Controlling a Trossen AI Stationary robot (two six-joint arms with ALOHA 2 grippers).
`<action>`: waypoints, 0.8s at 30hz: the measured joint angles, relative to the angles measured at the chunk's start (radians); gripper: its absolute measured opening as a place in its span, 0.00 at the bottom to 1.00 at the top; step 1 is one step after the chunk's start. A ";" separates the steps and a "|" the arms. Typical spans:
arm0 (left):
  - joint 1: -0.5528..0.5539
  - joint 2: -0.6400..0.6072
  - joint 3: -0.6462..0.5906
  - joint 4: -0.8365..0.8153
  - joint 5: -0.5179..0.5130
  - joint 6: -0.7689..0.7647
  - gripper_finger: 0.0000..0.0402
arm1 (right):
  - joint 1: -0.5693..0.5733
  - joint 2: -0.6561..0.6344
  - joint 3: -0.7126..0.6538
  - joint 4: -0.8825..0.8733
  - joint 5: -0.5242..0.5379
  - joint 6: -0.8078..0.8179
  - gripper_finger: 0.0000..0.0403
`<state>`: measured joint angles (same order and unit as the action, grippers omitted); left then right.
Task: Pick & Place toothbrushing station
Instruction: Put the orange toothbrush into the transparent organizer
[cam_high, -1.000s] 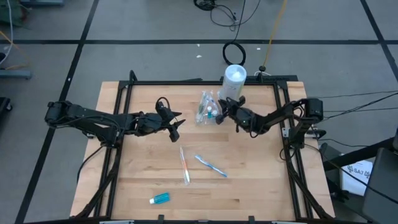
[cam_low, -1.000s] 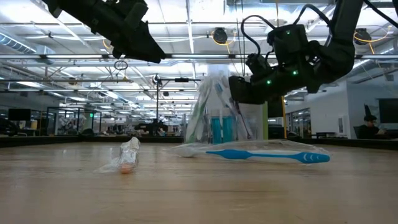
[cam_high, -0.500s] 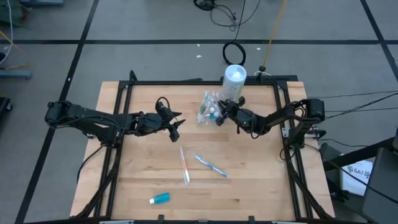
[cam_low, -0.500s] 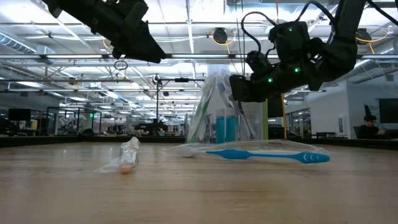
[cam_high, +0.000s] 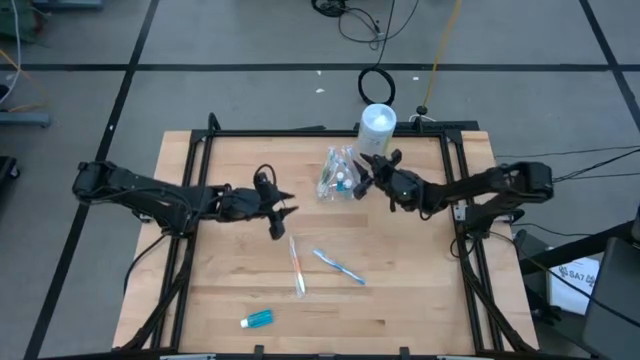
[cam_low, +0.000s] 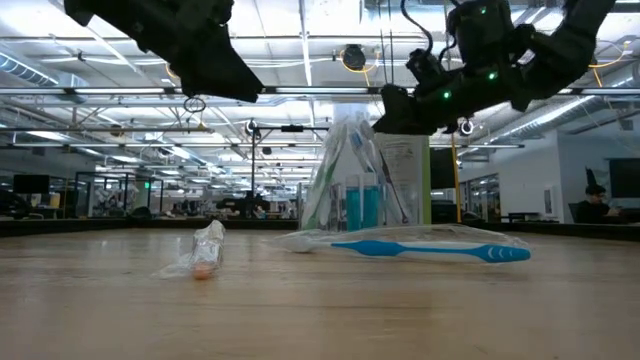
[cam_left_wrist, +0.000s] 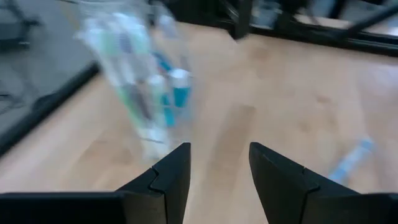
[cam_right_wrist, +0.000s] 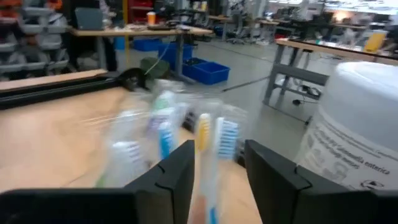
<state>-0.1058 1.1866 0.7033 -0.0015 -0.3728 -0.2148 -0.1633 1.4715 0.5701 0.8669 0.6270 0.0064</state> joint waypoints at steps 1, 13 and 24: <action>-0.013 0.000 0.000 -0.003 0.015 0.000 0.42 | 0.012 -0.021 0.000 -0.029 -0.002 0.000 0.34; -0.206 0.000 0.000 0.008 -0.011 -0.014 0.42 | 0.163 -0.216 0.000 -0.138 0.000 -0.131 0.34; -0.281 0.115 0.000 0.088 -0.022 -0.124 0.42 | 0.211 -0.278 0.000 -0.140 -0.161 -0.180 0.33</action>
<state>-0.3867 1.3017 0.7033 0.0861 -0.3943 -0.3384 0.0478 1.1931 0.5705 0.7269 0.4663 -0.1741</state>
